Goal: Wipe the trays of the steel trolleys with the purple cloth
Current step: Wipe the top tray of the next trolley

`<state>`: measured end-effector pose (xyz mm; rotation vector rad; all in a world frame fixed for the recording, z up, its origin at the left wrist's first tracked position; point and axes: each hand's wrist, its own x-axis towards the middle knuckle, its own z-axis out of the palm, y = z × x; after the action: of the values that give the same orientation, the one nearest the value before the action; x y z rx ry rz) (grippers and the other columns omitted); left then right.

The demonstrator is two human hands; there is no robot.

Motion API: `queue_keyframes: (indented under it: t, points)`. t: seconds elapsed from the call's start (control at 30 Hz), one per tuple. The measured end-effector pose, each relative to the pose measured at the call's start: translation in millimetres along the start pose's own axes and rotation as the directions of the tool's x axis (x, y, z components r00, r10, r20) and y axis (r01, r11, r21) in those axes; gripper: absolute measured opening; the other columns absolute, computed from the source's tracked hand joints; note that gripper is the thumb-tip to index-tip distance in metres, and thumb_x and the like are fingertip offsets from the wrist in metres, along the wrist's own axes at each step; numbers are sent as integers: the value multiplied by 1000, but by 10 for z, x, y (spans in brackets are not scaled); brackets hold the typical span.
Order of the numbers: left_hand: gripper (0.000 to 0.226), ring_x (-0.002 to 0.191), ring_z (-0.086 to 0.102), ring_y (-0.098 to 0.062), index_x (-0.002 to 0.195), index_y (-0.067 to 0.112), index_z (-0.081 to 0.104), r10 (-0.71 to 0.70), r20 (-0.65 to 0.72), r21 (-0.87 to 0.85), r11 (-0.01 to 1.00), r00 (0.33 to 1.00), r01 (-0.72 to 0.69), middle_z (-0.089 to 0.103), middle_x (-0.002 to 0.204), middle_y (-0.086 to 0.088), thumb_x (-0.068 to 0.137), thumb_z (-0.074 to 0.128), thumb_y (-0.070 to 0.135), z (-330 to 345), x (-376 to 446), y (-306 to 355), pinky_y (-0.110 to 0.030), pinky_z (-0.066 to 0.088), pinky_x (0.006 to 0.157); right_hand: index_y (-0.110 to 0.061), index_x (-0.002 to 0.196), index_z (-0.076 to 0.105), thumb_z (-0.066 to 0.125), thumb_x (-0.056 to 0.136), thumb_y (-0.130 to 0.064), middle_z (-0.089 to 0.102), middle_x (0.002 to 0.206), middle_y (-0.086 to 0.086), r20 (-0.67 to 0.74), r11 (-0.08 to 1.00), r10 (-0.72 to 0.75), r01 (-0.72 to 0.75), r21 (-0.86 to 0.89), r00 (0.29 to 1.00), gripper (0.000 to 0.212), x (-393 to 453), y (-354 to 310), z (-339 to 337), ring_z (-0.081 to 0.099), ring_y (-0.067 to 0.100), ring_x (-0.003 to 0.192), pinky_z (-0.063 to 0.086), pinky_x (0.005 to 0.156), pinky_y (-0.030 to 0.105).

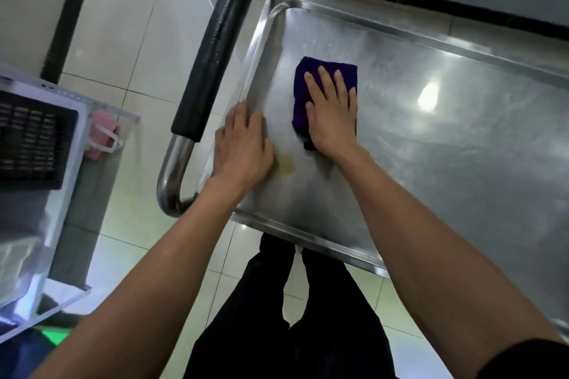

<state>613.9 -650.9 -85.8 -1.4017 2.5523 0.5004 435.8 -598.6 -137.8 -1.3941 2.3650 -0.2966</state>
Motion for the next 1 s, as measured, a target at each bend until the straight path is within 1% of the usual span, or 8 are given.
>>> queue_keyframes:
  t: [0.17, 0.27, 0.33, 0.53, 0.67, 0.73, 0.83, 1.0]
  points:
    - [40, 137, 38, -28, 124, 13, 48, -27, -51, -123, 992, 998, 20, 42, 148, -11, 86, 57, 19, -13, 52, -84, -45, 41, 106, -31, 158, 14, 31, 105, -29, 8, 167, -2, 47, 996, -87, 86, 12, 995, 55, 341, -396, 49, -1, 24, 153, -2, 123, 47]
    - [29, 131, 43, -23, 113, 16, 49, -46, -103, -216, 976, 994, 23, 44, 146, -8, 87, 59, 23, 23, 68, -126, -38, 43, 101, -32, 157, 16, 33, 105, -27, 9, 166, -3, 49, 992, -119, 117, 41, 992, 56, 461, -637, 113, -2, 23, 153, -3, 123, 47]
    - [22, 125, 46, -21, 109, 18, 49, -58, -130, -245, 969, 990, 24, 48, 139, -5, 89, 57, 23, 36, 86, -158, -38, 48, 100, -33, 157, 19, 35, 104, -26, 11, 166, -5, 32, 991, -119, 117, 69, 992, 55, 480, -698, 126, -1, 21, 153, -4, 123, 46]
    - [41, 130, 41, -23, 126, 9, 49, -4, -113, -211, 977, 994, -20, 45, 146, -9, 87, 55, 22, -18, 147, -175, -36, 43, 104, -35, 155, 26, 38, 103, -25, 16, 165, -6, 45, 977, -180, 174, 121, 983, 53, 272, -550, 78, 3, 18, 153, -4, 122, 42]
    - [55, 141, 32, -31, 142, 10, 41, 35, -63, -72, 997, 997, -39, 32, 157, -14, 90, 55, 22, -15, 119, -87, -46, 36, 110, -33, 156, 23, 35, 105, -26, 14, 166, -3, 12, 985, -135, 133, 109, 991, 53, -5, -387, 86, 2, 19, 153, -4, 122, 42]
    - [56, 145, 28, -32, 145, 14, 39, 77, -41, -30, 996, 996, -78, 29, 159, -14, 92, 55, 25, 18, 76, -1, -52, 35, 114, -33, 157, 21, 33, 105, -27, 12, 166, -3, 1, 989, -107, 106, 101, 994, 54, -158, -266, 83, 0, 19, 154, -4, 123, 42]
    - [49, 145, 31, -30, 143, 18, 42, 168, -40, -14, 986, 985, -169, 31, 159, -12, 97, 49, 30, 79, 32, 197, -53, 33, 115, -32, 157, 20, 32, 105, -27, 9, 167, -4, -7, 992, -69, 69, 105, 998, 54, -376, -50, 61, -2, 18, 153, -5, 123, 42]
    - [46, 139, 36, -27, 142, 19, 47, 285, 10, 20, 958, 959, -285, 41, 153, -8, 97, 48, 31, 216, -81, 690, -50, 38, 105, -34, 157, 18, 33, 106, -25, 7, 167, -5, -19, 993, 26, -24, 115, 999, 54, -773, 497, -69, -3, 16, 153, -7, 123, 40]
